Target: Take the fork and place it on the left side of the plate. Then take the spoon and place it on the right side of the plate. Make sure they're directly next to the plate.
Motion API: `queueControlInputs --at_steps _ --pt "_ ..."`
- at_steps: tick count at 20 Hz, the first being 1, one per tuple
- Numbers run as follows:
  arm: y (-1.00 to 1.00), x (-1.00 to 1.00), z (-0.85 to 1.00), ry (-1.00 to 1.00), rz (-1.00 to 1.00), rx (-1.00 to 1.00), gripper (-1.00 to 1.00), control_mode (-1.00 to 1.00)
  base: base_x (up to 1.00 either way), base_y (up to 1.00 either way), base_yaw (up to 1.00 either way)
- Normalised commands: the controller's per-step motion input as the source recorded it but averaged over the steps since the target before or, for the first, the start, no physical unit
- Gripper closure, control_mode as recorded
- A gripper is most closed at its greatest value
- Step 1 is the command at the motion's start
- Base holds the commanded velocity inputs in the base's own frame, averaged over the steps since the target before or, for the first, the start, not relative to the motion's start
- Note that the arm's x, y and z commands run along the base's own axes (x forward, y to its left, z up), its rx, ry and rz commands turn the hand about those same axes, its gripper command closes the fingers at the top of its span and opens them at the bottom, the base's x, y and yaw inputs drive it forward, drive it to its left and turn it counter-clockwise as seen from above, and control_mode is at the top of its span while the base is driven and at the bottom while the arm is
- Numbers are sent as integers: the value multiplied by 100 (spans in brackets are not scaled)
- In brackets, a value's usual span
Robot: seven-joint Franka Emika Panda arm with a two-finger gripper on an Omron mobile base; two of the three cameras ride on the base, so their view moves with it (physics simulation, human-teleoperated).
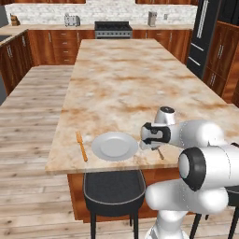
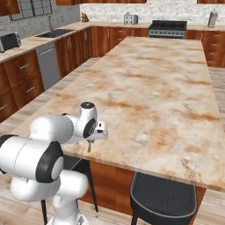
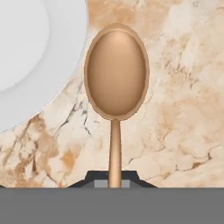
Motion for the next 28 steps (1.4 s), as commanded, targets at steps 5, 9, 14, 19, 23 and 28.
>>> queueControlInputs --at_steps 5,9,14,19,23,28 --pt "3 51 -11 15 -12 2 100 -100 0 0 0" --pt "5 40 -25 7 -13 10 100 -100 0 0 0" --pt "11 23 -31 12 -13 12 100 -100 0 0 0" --pt "12 25 -25 -1 -10 2 100 -100 0 0 0" --pt "10 27 -30 -5 -9 0 100 -100 0 0 0" --pt "0 29 -24 0 -7 0 100 -100 0 0 0"
